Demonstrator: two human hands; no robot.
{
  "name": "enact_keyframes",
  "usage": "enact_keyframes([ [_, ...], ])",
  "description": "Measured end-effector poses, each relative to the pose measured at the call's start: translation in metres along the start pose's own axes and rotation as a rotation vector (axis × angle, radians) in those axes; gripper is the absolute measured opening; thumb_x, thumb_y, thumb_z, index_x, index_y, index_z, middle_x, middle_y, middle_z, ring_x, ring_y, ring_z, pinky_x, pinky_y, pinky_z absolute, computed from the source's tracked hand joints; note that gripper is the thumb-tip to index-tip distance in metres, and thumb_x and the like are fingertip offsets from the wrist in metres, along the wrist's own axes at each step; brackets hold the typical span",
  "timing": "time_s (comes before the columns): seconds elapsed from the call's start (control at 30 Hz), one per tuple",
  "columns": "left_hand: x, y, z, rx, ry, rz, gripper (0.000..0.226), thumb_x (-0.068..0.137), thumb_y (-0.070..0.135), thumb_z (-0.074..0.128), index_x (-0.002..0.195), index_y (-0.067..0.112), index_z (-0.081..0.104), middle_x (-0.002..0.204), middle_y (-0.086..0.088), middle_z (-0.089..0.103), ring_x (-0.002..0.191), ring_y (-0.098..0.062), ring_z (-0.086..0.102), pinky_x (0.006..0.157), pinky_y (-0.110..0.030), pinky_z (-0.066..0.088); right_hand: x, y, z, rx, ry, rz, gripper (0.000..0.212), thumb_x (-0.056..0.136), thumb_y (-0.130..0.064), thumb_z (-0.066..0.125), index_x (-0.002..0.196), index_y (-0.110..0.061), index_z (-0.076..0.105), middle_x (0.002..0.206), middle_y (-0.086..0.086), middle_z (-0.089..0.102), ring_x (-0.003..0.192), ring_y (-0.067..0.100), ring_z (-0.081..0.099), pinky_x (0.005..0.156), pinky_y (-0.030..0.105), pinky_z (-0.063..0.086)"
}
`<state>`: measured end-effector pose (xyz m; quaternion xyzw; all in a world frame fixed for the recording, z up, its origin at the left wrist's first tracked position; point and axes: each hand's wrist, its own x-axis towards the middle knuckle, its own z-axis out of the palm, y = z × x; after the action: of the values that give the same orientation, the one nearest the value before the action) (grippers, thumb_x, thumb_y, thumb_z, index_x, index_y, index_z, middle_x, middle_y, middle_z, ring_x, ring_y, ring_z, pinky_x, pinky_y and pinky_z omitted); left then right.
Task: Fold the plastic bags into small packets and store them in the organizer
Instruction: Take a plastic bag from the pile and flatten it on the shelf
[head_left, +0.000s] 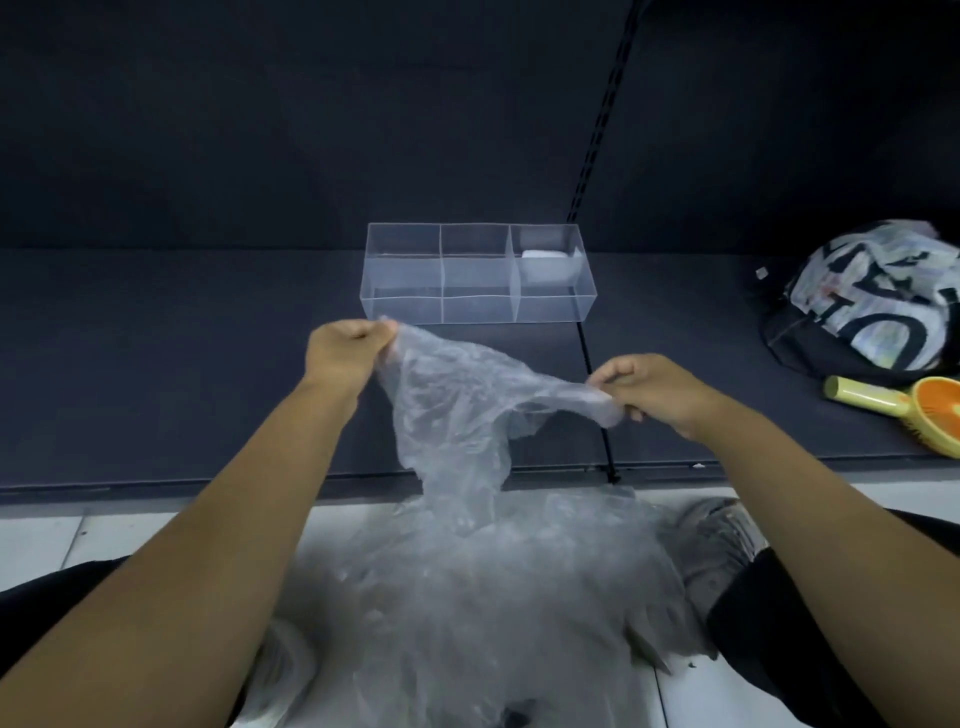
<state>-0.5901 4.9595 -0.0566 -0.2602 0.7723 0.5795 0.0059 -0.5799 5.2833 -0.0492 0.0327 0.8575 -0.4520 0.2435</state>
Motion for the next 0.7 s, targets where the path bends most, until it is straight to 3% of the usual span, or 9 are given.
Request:
enact_keyframes([
  [0.03, 0.007, -0.006, -0.003, 0.011, 0.021, -0.028, 0.021, 0.087, 0.027, 0.068, 0.097, 0.009, 0.072, 0.096, -0.010, 0.069, 0.087, -0.023, 0.063, 0.092, -0.040, 0.052, 0.006, 0.010, -0.005, 0.027, 0.082, 0.017, 0.011, 0.091, -0.016, 0.063, 0.084, -0.014, 0.071, 0.065, 0.002, 0.065, 0.056, 0.013, 0.050, 0.049, 0.014, 0.042],
  [0.1, 0.020, -0.019, -0.005, 0.001, 0.052, -0.088, 0.028, 0.086, 0.026, 0.070, 0.102, 0.004, 0.071, 0.101, -0.016, 0.070, 0.093, -0.031, 0.065, 0.092, -0.045, 0.052, 0.017, 0.023, -0.009, 0.134, 0.211, 0.052, 0.015, 0.093, -0.023, 0.060, 0.094, -0.011, 0.069, 0.072, 0.003, 0.064, 0.062, 0.013, 0.054, 0.057, 0.013, 0.047],
  [0.17, 0.030, -0.032, -0.004, -0.023, 0.073, -0.142, 0.023, 0.085, 0.024, 0.071, 0.095, 0.004, 0.071, 0.100, -0.018, 0.070, 0.093, -0.034, 0.066, 0.091, -0.046, 0.053, 0.025, 0.029, -0.002, 0.269, 0.168, 0.086, 0.026, 0.093, -0.037, 0.058, 0.105, -0.015, 0.067, 0.093, 0.006, 0.067, 0.079, 0.014, 0.062, 0.076, 0.022, 0.053],
  [0.23, 0.037, -0.040, -0.001, -0.030, 0.094, -0.195, 0.016, 0.084, 0.024, 0.072, 0.077, 0.010, 0.067, 0.086, -0.014, 0.069, 0.081, -0.031, 0.064, 0.089, -0.047, 0.054, 0.030, 0.026, 0.014, 0.359, 0.026, 0.106, 0.039, 0.084, -0.053, 0.060, 0.110, -0.024, 0.062, 0.111, 0.008, 0.065, 0.096, 0.018, 0.066, 0.088, 0.031, 0.053],
  [0.37, 0.047, -0.050, 0.004, -0.055, 0.132, -0.223, 0.020, 0.084, 0.022, 0.072, 0.067, 0.016, 0.064, 0.068, -0.007, 0.064, 0.072, -0.026, 0.061, 0.084, -0.045, 0.056, 0.043, 0.007, 0.042, 0.522, -0.148, 0.137, 0.067, 0.066, -0.069, 0.060, 0.118, -0.027, 0.053, 0.120, 0.012, 0.064, 0.101, 0.025, 0.069, 0.083, 0.037, 0.057],
  [0.47, 0.052, -0.055, 0.005, -0.065, 0.143, -0.195, 0.019, 0.086, 0.023, 0.069, 0.085, 0.004, 0.071, 0.075, -0.010, 0.066, 0.071, -0.025, 0.060, 0.078, -0.037, 0.056, 0.057, -0.009, 0.041, 0.733, -0.136, 0.115, 0.080, 0.066, -0.077, 0.048, 0.125, -0.024, 0.054, 0.113, 0.009, 0.069, 0.099, 0.030, 0.069, 0.072, 0.036, 0.057],
  [0.53, 0.055, -0.056, 0.007, -0.090, 0.158, -0.179, 0.023, 0.087, 0.023, 0.068, 0.095, 0.001, 0.071, 0.084, -0.012, 0.068, 0.074, -0.024, 0.061, 0.076, -0.033, 0.054, 0.062, -0.018, 0.037, 0.701, -0.071, 0.057, 0.061, 0.075, -0.066, 0.055, 0.115, -0.019, 0.060, 0.094, 0.004, 0.072, 0.088, 0.023, 0.071, 0.067, 0.029, 0.056],
  [0.63, 0.056, -0.056, 0.009, -0.118, 0.192, -0.160, 0.019, 0.088, 0.022, 0.067, 0.094, 0.005, 0.070, 0.086, -0.009, 0.068, 0.079, -0.022, 0.062, 0.075, -0.030, 0.052, 0.068, -0.025, 0.035, 0.559, 0.074, -0.014, 0.011, 0.087, -0.019, 0.067, 0.085, -0.009, 0.064, 0.073, 0.004, 0.065, 0.067, 0.012, 0.066, 0.060, 0.018, 0.053],
  [0.7, 0.058, -0.055, 0.008, -0.138, 0.216, -0.150, 0.014, 0.088, 0.022, 0.067, 0.090, 0.009, 0.069, 0.078, -0.002, 0.066, 0.074, -0.016, 0.061, 0.070, -0.024, 0.048, 0.072, -0.023, 0.026, 0.558, 0.150, -0.011, 0.011, 0.088, -0.010, 0.066, 0.077, -0.007, 0.065, 0.068, 0.004, 0.065, 0.062, 0.009, 0.063, 0.059, 0.016, 0.052],
])
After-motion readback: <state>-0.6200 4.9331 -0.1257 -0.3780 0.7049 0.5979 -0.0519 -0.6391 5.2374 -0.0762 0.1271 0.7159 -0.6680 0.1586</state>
